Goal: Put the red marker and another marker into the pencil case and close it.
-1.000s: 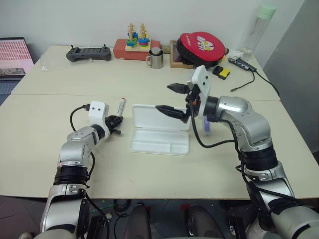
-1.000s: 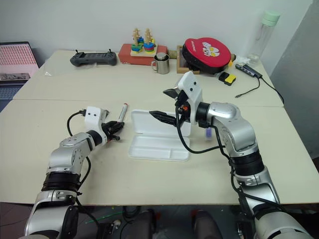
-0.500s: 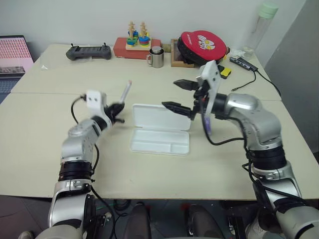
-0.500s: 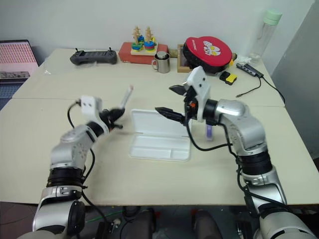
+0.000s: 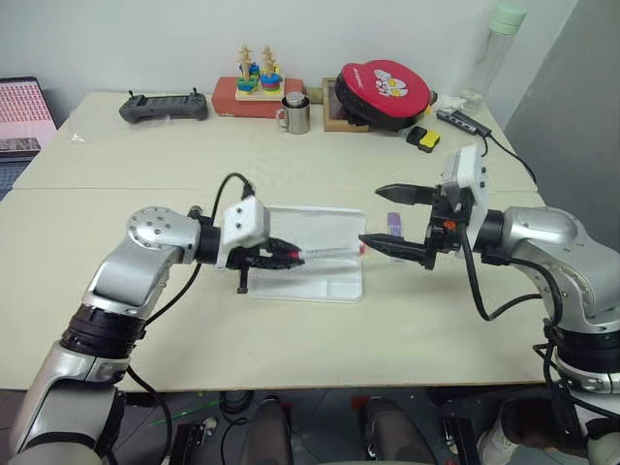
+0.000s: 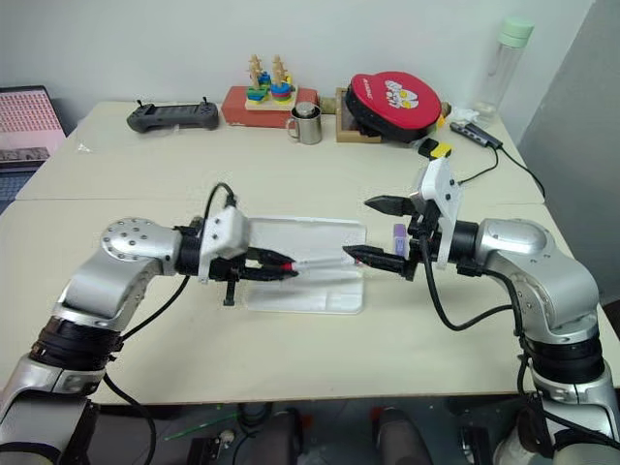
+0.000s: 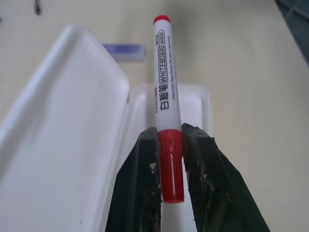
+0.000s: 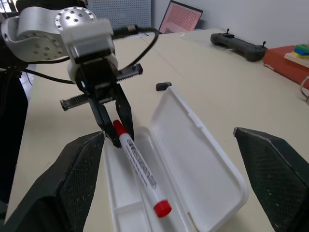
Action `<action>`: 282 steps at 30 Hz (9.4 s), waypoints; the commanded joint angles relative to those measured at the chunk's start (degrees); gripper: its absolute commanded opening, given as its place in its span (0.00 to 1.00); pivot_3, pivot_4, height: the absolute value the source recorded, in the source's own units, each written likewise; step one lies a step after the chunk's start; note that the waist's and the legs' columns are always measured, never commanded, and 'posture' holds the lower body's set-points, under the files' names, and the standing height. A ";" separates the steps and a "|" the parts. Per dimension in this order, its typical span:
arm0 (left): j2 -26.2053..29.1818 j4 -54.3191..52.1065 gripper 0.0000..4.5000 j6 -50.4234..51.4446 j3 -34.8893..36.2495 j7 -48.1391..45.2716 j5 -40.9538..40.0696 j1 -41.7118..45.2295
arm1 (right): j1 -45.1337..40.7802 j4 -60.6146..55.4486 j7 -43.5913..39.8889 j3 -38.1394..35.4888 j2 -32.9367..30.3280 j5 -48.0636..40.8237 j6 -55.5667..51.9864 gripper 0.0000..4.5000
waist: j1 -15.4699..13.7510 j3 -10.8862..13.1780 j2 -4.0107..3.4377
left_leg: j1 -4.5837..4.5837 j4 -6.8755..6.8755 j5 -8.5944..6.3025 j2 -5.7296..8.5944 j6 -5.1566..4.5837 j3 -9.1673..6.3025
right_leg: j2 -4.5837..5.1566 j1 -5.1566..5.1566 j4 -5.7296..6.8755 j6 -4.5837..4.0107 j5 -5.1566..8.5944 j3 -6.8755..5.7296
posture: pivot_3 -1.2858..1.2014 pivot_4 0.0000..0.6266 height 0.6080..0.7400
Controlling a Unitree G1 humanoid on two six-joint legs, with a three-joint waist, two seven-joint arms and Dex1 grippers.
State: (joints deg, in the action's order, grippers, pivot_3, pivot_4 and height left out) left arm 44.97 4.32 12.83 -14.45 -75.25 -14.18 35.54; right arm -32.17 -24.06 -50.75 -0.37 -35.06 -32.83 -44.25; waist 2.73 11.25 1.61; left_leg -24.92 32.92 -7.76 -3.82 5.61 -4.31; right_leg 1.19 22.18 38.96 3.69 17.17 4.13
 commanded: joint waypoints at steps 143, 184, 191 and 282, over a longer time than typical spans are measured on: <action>-9.74 29.86 1.00 12.36 20.04 41.37 2.95 2.76 | -11.95 9.29 12.29 12.28 25.53 14.37 3.02 0.98 | -0.81 -0.04 0.11 | -0.08 -0.09 0.00 -0.06 0.00 -0.08 | -0.06 0.06 0.11 -0.06 -0.17 -0.15 | 0.52 0.24 1.00; -12.86 55.52 1.00 -5.72 24.13 48.87 7.57 14.55 | -9.95 7.10 15.28 12.55 22.96 13.15 2.28 0.98 | -0.88 -0.04 0.11 | -0.09 -0.09 0.01 -0.03 0.00 -0.09 | -0.05 0.04 0.10 -0.02 -0.19 -0.17 | 0.52 0.24 1.00; -13.35 54.07 0.91 -4.87 24.89 49.18 6.69 14.16 | -10.24 7.66 15.16 12.28 22.46 13.21 2.72 1.00 | -0.89 -0.04 0.11 | -0.09 -0.09 0.01 -0.03 0.01 -0.09 | -0.04 0.04 0.10 -0.02 -0.19 -0.16 | 0.52 0.24 1.00; -7.67 -13.63 1.00 24.14 20.56 9.41 -16.95 -8.02 | -7.76 3.15 18.35 3.81 4.52 -1.47 -5.54 0.90 | 1.22 0.02 0.06 | -0.06 -0.04 0.09 -0.04 -0.13 -0.09 | -0.08 -0.11 0.08 0.19 0.04 -0.01 | 0.52 0.24 1.00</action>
State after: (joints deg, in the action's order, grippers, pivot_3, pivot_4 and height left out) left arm 34.89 -4.17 32.30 -1.46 -68.59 -26.08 29.58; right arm -36.03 -26.48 -31.30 1.59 -31.03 -37.23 -52.23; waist 3.94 11.28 1.67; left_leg -24.96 32.89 -7.67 -3.85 5.49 -4.41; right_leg 1.10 22.05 39.07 3.88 17.21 4.12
